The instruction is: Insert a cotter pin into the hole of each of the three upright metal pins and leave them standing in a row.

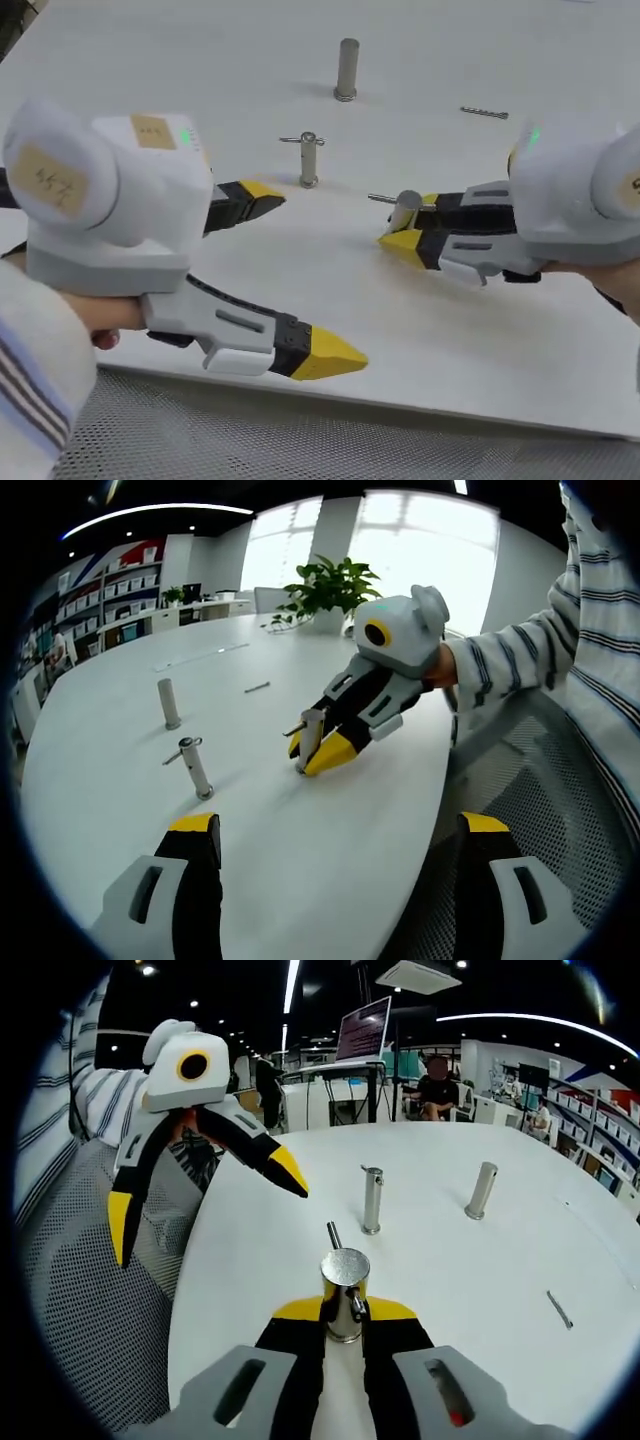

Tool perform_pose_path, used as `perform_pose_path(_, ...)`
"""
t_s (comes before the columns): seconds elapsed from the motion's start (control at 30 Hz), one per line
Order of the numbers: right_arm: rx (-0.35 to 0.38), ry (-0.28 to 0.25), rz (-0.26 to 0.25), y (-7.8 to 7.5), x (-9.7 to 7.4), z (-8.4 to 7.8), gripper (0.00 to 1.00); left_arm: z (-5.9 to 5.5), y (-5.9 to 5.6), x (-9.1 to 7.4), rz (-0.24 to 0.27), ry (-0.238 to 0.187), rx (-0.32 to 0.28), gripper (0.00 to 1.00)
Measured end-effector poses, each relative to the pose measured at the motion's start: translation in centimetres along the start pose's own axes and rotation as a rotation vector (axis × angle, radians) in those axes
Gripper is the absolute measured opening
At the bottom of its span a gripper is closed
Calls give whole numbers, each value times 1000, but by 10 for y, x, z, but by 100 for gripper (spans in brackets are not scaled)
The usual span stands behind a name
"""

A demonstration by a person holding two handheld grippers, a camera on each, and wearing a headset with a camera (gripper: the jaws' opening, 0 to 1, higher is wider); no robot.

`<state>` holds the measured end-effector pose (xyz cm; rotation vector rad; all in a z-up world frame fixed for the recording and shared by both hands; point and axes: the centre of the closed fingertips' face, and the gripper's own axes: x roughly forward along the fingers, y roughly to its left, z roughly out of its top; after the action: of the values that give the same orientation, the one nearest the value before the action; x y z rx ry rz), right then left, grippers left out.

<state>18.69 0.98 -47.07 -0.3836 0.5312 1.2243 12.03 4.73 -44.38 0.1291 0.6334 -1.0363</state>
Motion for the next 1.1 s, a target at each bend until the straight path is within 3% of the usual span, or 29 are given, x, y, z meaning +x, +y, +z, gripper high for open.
perform_pose_path(0.37,-35,7,0,-40,3,-3,8,-5,2,-4,16,13,-13,96)
perform_pose_path(1.1,-25,-6,8,-51,11,-4,8,-9,6,-3,37,33,-40,94)
